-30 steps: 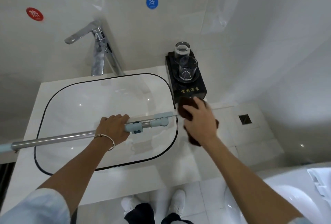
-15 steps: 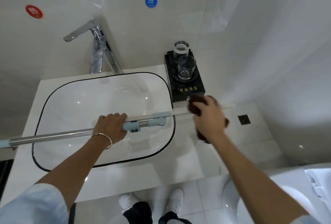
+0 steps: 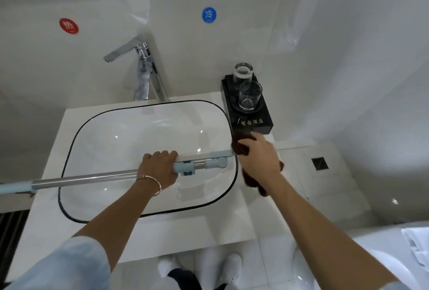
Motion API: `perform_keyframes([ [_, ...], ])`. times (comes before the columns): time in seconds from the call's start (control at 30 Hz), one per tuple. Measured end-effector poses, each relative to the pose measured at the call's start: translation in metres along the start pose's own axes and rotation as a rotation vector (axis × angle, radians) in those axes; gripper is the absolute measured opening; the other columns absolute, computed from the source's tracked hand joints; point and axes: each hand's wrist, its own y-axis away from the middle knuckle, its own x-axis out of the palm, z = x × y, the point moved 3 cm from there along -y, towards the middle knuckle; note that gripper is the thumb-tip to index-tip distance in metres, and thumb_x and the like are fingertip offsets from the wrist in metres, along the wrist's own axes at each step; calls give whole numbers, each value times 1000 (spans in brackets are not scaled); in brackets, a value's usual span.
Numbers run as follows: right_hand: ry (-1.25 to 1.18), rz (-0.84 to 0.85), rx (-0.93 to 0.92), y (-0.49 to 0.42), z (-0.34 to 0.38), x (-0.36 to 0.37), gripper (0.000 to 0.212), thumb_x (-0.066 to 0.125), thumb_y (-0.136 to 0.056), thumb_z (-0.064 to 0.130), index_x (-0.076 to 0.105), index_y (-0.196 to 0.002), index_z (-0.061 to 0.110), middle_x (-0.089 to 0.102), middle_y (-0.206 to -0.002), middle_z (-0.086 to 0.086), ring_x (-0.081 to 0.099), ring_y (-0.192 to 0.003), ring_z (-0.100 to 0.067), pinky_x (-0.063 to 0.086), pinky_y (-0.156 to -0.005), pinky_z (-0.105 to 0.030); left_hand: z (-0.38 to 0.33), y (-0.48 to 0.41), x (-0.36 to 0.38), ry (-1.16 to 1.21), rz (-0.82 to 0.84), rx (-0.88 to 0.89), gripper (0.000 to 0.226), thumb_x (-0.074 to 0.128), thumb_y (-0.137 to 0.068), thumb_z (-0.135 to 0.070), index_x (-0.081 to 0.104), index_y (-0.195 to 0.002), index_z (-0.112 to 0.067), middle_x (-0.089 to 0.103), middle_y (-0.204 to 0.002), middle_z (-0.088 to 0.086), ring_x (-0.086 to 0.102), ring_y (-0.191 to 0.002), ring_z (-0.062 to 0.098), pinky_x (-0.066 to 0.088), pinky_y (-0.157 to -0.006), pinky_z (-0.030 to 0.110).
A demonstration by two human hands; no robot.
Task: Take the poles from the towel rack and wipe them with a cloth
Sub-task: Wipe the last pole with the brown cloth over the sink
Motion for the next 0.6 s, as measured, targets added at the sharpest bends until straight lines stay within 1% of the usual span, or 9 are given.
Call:
perform_keyframes([
  [0.07,9,50,-118,12,39,18,38,59,-85,23,62,-123,27,46,-135,-1,51,-111,-29,43,-98,-40,-1,0,-2,6,-5,-4,23,48,-83,-28,50,-105,-23,59,-97,-3,56,-92,20,35,-79,32],
  [0.13,137,64,-209,24,72,37,33,58,-87,25,61,-120,27,43,-133,1,45,-115,-29,39,-99,-41,-4,0,-3,12,17,-5,22,47,-84,-27,49,-105,-22,59,-99,-2,56,-94,21,36,-81,33],
  [0.23,281,30,-201,23,87,42,28,54,-90,27,61,-117,24,43,-131,-1,42,-115,-29,36,-96,-42,-1,-1,-2,50,47,3,26,49,-84,-25,48,-110,-20,59,-106,-1,54,-99,21,37,-86,33],
  [0.3,322,43,-199,22,87,43,28,54,-90,27,60,-118,25,43,-130,-1,43,-113,-29,37,-95,-41,4,0,2,117,63,58,43,53,-84,-26,44,-125,-19,54,-121,1,51,-110,21,36,-94,33],
  [0.4,341,84,-188,22,87,43,31,55,-90,27,59,-121,28,43,-131,0,42,-117,-29,36,-98,-42,21,12,5,194,7,200,81,65,-79,-42,26,-146,-18,37,-144,2,38,-130,22,28,-110,38],
  [0.43,343,93,-176,22,88,43,33,55,-90,28,59,-123,28,43,-131,0,42,-118,-29,36,-99,-42,34,21,4,186,-25,224,87,69,-75,-45,26,-146,-18,37,-145,3,39,-131,24,28,-111,42],
  [0.5,354,107,-155,22,90,43,37,56,-89,30,57,-126,30,43,-132,1,42,-118,-28,36,-99,-42,70,41,9,116,-126,190,93,80,-62,-45,36,-140,-18,51,-133,8,53,-119,29,39,-101,49],
  [0.53,358,107,-142,21,90,43,38,56,-89,32,56,-127,31,42,-133,1,42,-119,-28,36,-100,-42,93,51,12,94,-159,139,93,84,-57,-43,43,-135,-15,58,-124,9,59,-110,31,44,-94,51],
  [0.6,357,81,-121,22,89,45,39,55,-89,33,54,-128,33,41,-136,3,41,-121,-26,36,-100,-41,131,67,17,81,-119,50,81,85,-59,-37,53,-129,-13,64,-110,7,64,-98,30,48,-88,49],
])
